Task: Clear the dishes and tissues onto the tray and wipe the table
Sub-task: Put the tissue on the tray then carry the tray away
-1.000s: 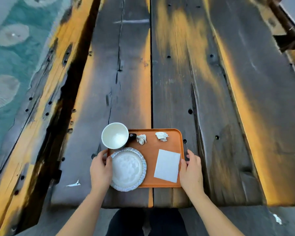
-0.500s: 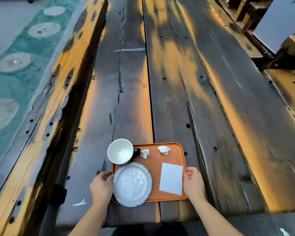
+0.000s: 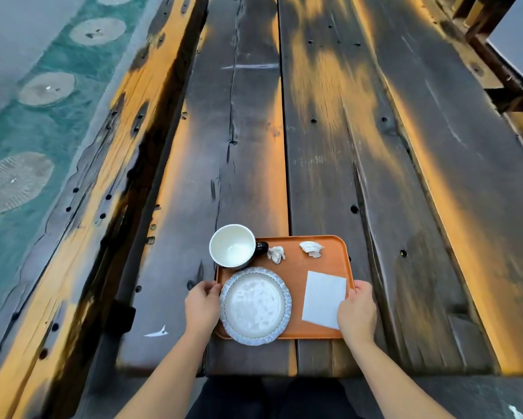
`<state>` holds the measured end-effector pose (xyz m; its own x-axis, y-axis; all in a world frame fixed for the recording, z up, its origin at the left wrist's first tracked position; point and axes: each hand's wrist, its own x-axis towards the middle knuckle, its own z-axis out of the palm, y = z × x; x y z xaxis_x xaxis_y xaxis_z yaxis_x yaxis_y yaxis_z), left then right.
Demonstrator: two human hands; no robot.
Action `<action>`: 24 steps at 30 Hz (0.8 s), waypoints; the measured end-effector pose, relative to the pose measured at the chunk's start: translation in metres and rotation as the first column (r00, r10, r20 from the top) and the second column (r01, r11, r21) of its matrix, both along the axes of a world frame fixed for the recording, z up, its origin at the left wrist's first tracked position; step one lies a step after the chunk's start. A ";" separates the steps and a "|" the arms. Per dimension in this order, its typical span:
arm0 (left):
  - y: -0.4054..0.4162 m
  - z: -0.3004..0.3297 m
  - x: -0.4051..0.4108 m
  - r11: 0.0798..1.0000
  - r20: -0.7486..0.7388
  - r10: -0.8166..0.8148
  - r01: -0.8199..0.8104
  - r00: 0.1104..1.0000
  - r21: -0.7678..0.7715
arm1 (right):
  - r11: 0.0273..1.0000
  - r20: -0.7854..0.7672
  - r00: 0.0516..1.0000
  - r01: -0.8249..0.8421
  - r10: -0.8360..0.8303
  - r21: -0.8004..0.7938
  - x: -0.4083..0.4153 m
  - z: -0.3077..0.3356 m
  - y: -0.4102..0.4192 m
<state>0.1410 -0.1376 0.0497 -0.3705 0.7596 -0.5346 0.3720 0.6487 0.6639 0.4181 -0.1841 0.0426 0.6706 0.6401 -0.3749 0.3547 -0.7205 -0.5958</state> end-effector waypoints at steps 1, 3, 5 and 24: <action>0.000 0.001 -0.002 1.000 0.068 0.023 -0.023 0.997 -0.010 | 1.000 -0.014 1.000 0.003 -0.003 0.011 0.000 0.002 -0.001; 0.003 0.009 -0.004 0.995 0.238 0.099 -0.088 0.966 -0.054 | 0.999 -0.035 0.999 0.004 -0.003 0.038 -0.003 0.010 -0.002; 0.008 0.024 -0.005 0.992 0.328 0.122 -0.103 0.937 -0.075 | 0.997 -0.050 0.999 -0.006 0.010 0.075 -0.008 0.026 -0.001; -0.074 0.180 -0.007 0.937 0.479 0.257 -0.337 0.840 0.090 | 0.878 -0.199 0.861 -0.428 0.468 0.212 0.008 0.205 0.013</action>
<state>0.1338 -0.2113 0.2293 -0.3398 0.7434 -0.5761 -0.1892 0.5460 0.8162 0.4265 -0.1709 0.2474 0.2006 0.9126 -0.3563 0.4508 -0.4089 -0.7935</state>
